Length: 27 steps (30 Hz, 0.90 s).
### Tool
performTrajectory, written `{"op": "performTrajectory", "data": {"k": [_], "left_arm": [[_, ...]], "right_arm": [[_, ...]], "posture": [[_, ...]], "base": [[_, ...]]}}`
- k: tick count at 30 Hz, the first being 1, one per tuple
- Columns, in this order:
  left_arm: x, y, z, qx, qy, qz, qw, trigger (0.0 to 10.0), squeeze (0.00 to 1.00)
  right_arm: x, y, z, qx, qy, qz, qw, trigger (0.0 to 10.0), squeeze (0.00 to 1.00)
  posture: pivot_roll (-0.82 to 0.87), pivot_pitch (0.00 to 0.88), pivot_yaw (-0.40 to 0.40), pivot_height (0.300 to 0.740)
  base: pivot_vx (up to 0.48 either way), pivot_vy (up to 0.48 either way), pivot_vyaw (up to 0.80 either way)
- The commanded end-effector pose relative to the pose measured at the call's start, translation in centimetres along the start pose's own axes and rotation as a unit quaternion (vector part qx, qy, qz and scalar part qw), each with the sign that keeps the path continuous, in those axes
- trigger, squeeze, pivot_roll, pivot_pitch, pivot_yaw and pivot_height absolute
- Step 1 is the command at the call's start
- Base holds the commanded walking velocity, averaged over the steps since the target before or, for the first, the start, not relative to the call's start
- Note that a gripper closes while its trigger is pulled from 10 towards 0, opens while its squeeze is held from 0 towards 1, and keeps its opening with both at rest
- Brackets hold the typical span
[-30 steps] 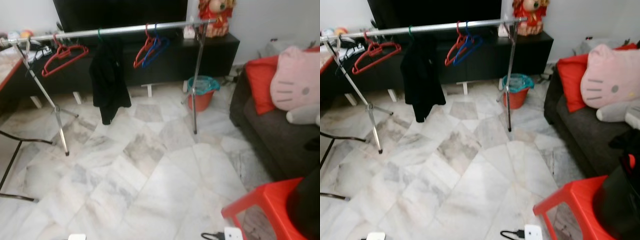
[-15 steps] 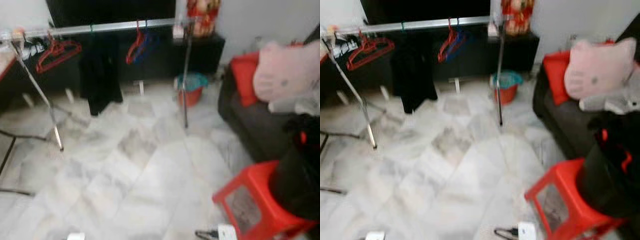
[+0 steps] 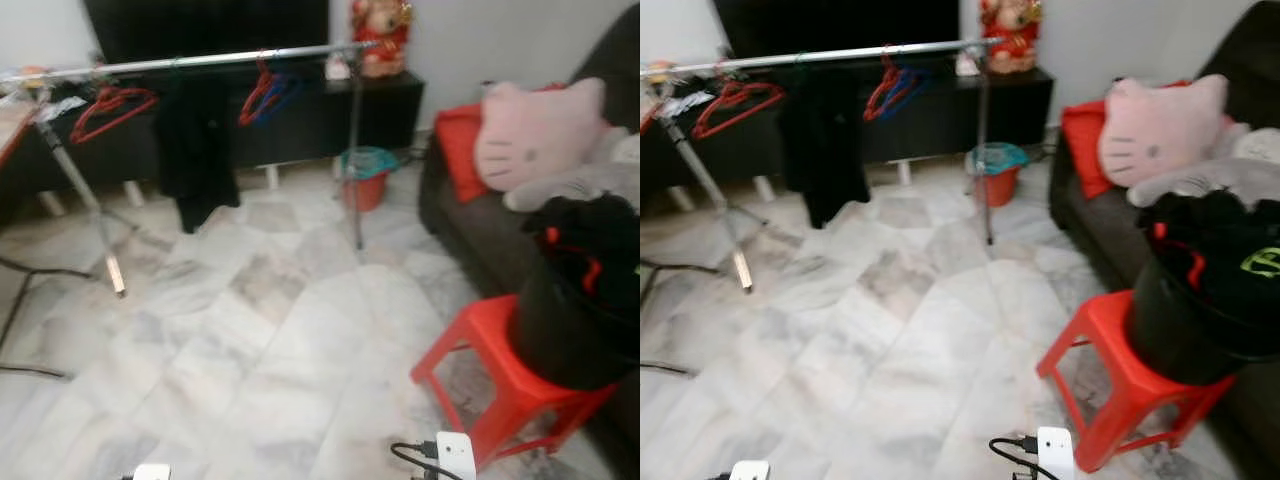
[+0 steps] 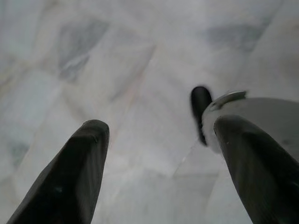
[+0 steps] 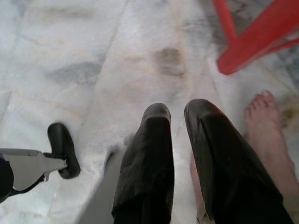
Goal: Hang hanger
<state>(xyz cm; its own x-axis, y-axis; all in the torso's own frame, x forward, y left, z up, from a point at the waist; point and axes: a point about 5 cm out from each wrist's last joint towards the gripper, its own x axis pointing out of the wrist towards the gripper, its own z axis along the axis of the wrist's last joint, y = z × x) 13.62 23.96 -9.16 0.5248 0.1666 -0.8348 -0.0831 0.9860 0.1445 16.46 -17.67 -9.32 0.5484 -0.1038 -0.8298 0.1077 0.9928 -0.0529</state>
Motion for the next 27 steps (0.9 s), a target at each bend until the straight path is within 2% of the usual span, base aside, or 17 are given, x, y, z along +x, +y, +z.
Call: {"op": "performTrajectory", "data": {"k": [1, 8, 27], "left_arm": [[-0.15, -0.15, -0.86, -0.003, 0.016, -0.001, 1.000, 10.0, 0.00], [-0.15, -0.13, -0.83, -0.002, 0.016, 0.000, 1.000, 10.0, 0.00], [-0.17, -0.13, -0.95, -0.002, 0.018, 0.001, 1.000, 10.0, 0.00]], "right_arm": [[0.08, -0.44, 0.55, 0.000, -0.011, -0.007, 1.000, 10.0, 0.00], [0.10, -0.10, 0.81, -0.001, -0.018, -0.004, 1.000, 10.0, 0.00], [0.13, 0.22, 1.36, -0.003, -0.035, 0.004, 0.999, 10.0, 0.00]], "posture": [[-0.03, 0.025, 0.026, 0.740], [-0.03, 0.026, 0.025, 0.740], [-0.03, 0.030, 0.024, 0.740]], "base": [[-0.270, 0.000, 0.00], [-0.259, 0.000, 0.00], [0.000, 0.000, 0.00]]}}
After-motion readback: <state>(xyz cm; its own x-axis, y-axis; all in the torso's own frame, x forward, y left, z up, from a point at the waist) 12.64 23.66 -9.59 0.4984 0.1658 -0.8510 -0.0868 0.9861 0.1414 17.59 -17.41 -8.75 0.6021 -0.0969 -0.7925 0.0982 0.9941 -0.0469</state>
